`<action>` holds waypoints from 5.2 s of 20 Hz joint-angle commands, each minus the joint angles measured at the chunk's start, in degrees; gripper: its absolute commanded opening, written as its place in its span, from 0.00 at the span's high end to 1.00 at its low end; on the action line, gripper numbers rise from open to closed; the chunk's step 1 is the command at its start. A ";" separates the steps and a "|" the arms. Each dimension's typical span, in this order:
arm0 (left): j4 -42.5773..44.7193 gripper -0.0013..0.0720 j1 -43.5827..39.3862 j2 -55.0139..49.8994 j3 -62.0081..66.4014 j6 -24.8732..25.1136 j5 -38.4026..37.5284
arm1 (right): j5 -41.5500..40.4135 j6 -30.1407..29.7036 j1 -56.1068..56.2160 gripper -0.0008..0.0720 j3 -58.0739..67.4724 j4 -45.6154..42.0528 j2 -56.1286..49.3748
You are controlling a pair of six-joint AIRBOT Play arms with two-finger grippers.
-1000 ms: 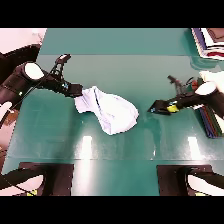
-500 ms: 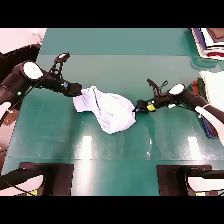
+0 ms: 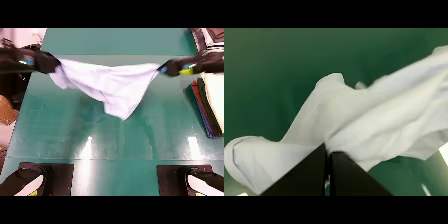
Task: Fold the shirts.
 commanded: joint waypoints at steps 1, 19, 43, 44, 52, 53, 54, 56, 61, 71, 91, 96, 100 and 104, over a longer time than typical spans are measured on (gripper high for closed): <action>-1.60 0.95 0.04 7.54 7.76 -0.02 -1.40 | 2.93 2.14 -3.13 0.97 9.01 -5.75 9.68; -1.36 0.95 0.04 -12.44 -8.59 1.42 -7.72 | 12.72 10.29 -0.04 0.97 23.74 -14.95 -23.91; 1.68 0.22 0.04 -33.88 -8.26 -1.05 7.93 | 15.96 9.57 5.44 0.97 21.38 -14.97 -27.28; 1.53 0.22 0.04 -35.34 -8.24 -1.05 9.86 | 16.00 9.57 5.53 0.97 21.38 -14.86 -27.39; -1.53 0.42 -0.13 -40.30 -8.22 0.81 12.76 | 17.42 9.60 5.88 0.97 21.35 -14.84 -30.08; -2.03 0.57 -0.13 -40.30 -8.22 2.05 13.05 | 17.40 9.60 5.88 0.97 21.31 -14.84 -30.27; -2.23 0.59 -0.13 -40.30 -8.22 2.12 13.09 | 17.25 9.60 5.88 0.97 21.00 -14.84 -30.29; -2.21 0.73 -0.11 -40.28 -8.22 1.90 12.39 | 17.44 9.60 5.86 0.97 19.87 -14.84 -30.23; 0.90 0.95 0.46 -34.62 -6.91 1.88 12.11 | 15.93 9.57 4.76 0.97 18.36 -15.61 -26.40; 5.73 0.95 3.50 5.03 10.19 1.92 12.02 | 15.39 9.51 -2.05 0.97 33.83 -16.55 -2.56; 14.47 0.95 3.50 -12.98 24.15 -3.08 -7.21 | 17.09 10.29 -0.96 0.97 35.28 -16.44 -8.85; 11.65 0.95 3.50 -36.83 19.10 -3.06 -7.41 | 17.11 10.27 1.99 0.97 28.06 -16.24 -29.57; 11.63 0.86 3.50 -48.98 19.10 -3.04 -4.59 | 12.37 10.25 2.27 0.97 24.24 -15.87 -38.84; 11.78 0.26 3.85 -49.99 19.98 -3.04 -3.17 | 13.00 10.19 2.01 0.78 29.11 -15.93 -42.29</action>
